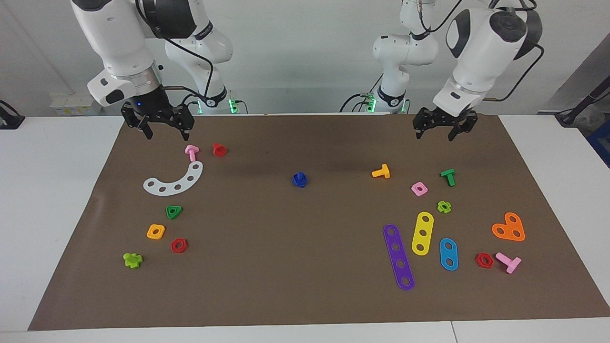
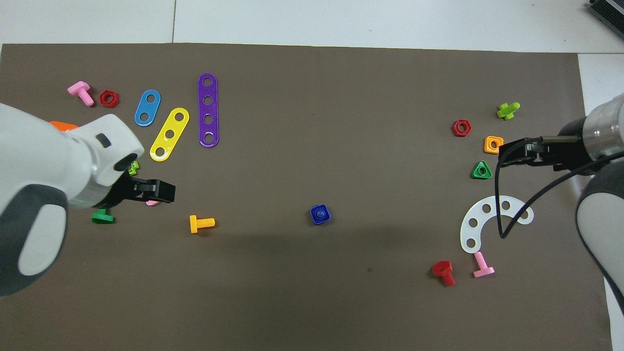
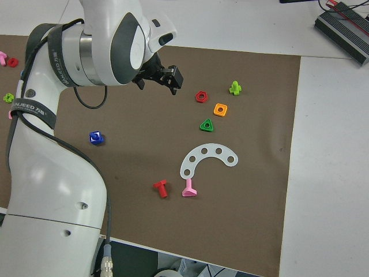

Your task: Unscrew and place screws in storage area

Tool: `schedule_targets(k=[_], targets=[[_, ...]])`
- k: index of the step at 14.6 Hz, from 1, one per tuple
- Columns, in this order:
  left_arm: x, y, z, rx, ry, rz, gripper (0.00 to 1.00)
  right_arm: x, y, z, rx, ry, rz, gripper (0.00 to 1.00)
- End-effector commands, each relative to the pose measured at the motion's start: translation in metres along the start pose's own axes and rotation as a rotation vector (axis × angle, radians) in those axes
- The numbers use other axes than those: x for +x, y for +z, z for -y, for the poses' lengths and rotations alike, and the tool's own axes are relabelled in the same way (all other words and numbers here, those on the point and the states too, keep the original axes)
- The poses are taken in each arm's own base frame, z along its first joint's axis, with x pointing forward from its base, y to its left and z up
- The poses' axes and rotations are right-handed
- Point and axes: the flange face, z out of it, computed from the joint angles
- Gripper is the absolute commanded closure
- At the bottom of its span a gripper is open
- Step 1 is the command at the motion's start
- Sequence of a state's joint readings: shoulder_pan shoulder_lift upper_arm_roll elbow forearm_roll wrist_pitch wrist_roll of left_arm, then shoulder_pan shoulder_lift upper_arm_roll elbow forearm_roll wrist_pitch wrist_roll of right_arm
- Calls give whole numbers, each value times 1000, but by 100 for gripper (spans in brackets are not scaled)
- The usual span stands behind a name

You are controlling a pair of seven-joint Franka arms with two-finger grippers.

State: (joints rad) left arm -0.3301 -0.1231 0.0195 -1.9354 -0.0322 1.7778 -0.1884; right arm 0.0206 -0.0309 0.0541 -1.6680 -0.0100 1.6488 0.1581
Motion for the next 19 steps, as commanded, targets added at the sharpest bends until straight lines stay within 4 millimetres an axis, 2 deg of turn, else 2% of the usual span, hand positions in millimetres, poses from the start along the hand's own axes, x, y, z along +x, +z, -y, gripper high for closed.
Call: schedule_targets(k=[1, 3, 5, 9, 12, 13, 14, 15, 19], targets=[[-17, 26, -62, -19, -80, -36, 3, -4, -5, -2, 27, -23, 0, 0], [-14, 60, -111, -22, -116, -48, 4, -4, -5, -2, 27, -23, 0, 0], [-8, 90, -150, -42, -158, -78, 4, -4, -5, -3, 27, -20, 3, 0], [4, 138, -198, -88, -223, -111, 4, -5, -4, -2, 27, -23, 8, 0], [25, 170, -229, -90, -290, -111, 4, -5, -4, -2, 26, -28, 8, 0], [32, 188, -243, -80, -307, -99, 4, -5, -4, -2, 26, -28, 9, 0], [35, 198, -252, -75, -322, -93, 5, -5, -4, -2, 27, -26, 8, 0], [29, 203, -261, -71, -314, -87, 5, -5, -4, -2, 26, -28, 8, 0], [22, 219, -271, -69, -353, -81, 9, -5, -4, -2, 26, -28, 11, 0]])
